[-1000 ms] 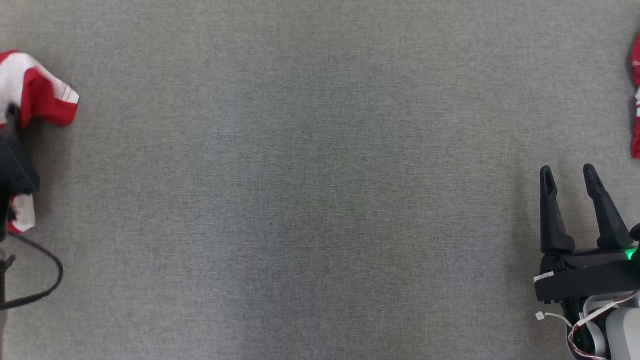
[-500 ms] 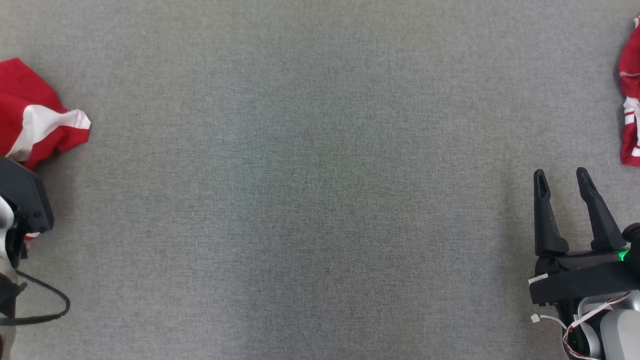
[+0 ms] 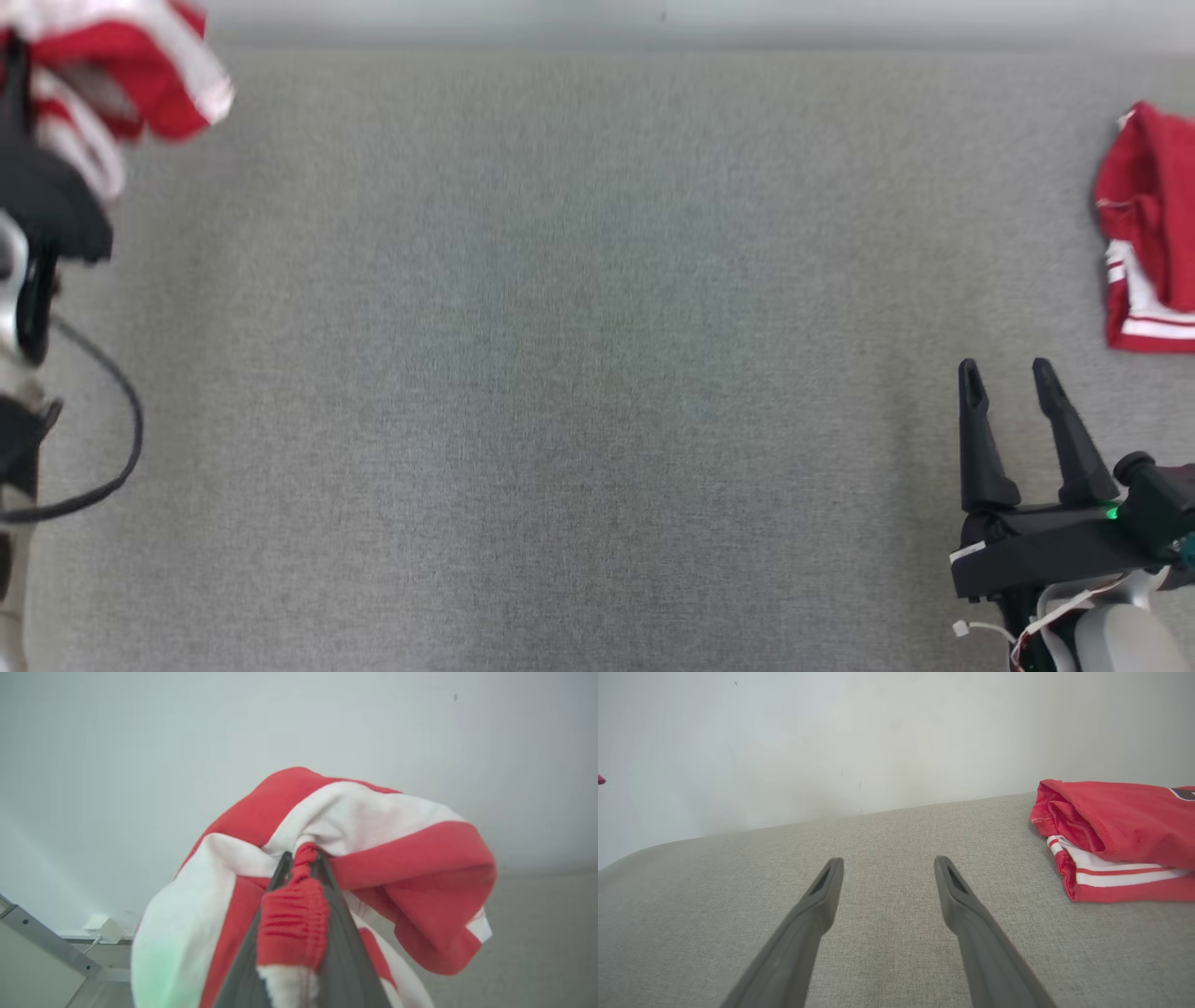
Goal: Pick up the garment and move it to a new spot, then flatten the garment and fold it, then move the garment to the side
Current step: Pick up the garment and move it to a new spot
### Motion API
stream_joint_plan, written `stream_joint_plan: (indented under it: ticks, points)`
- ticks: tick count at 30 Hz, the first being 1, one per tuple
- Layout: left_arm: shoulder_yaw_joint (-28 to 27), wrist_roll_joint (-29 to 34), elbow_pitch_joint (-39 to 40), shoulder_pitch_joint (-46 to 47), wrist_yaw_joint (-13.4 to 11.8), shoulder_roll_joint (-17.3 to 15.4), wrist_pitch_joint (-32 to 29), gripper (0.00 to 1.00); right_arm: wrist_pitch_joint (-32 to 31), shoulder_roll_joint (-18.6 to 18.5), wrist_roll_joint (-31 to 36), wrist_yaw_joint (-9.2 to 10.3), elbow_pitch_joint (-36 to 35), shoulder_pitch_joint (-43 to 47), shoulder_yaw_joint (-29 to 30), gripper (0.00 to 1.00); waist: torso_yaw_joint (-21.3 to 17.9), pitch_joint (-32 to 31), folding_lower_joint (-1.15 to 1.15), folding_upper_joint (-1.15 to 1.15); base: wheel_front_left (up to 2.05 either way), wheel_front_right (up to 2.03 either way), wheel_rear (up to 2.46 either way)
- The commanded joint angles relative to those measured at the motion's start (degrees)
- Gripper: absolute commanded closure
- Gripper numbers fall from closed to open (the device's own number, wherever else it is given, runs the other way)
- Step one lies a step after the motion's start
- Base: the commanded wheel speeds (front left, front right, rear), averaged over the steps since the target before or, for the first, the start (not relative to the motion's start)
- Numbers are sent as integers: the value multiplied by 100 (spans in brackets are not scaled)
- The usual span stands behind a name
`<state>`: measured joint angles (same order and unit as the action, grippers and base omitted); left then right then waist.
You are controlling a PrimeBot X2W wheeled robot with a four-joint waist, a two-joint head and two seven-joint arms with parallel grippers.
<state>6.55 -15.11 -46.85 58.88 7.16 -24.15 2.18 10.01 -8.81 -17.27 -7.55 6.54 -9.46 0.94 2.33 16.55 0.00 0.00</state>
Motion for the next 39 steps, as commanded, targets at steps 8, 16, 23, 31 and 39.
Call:
stream_joint_plan:
  ticks: [8, 16, 23, 31, 39]
  points:
    - [857, -509, 1378, 257, 30, 320, 85, 100, 224, 189, -123, 16, 295, 160, -71, 0, -577, -603, 0, 0, 0, 0, 0]
    - [1250, -956, 2257, -153, -35, 1091, 112, 100, 350, 315, -187, 16, 490, 269, -85, 0, -1279, -770, 0, 0, 0, 0, 0]
    - [1573, -1019, 2319, -825, -196, 1622, 279, 100, 422, 372, -235, 16, 605, 254, -174, 0, -1712, -739, 0, 0, 0, 0, 0]
    - [1858, -1131, 1822, -1889, -405, 1923, 682, 100, 476, 441, -290, 16, 735, 133, -340, 0, -2084, -566, 0, 0, 0, 0, 0]
    - [2324, -1108, 901, -2563, -381, 2071, 978, 100, 509, 494, -312, 16, 864, -94, -490, 0, -2130, -474, 0, 0, 0, 0, 0]
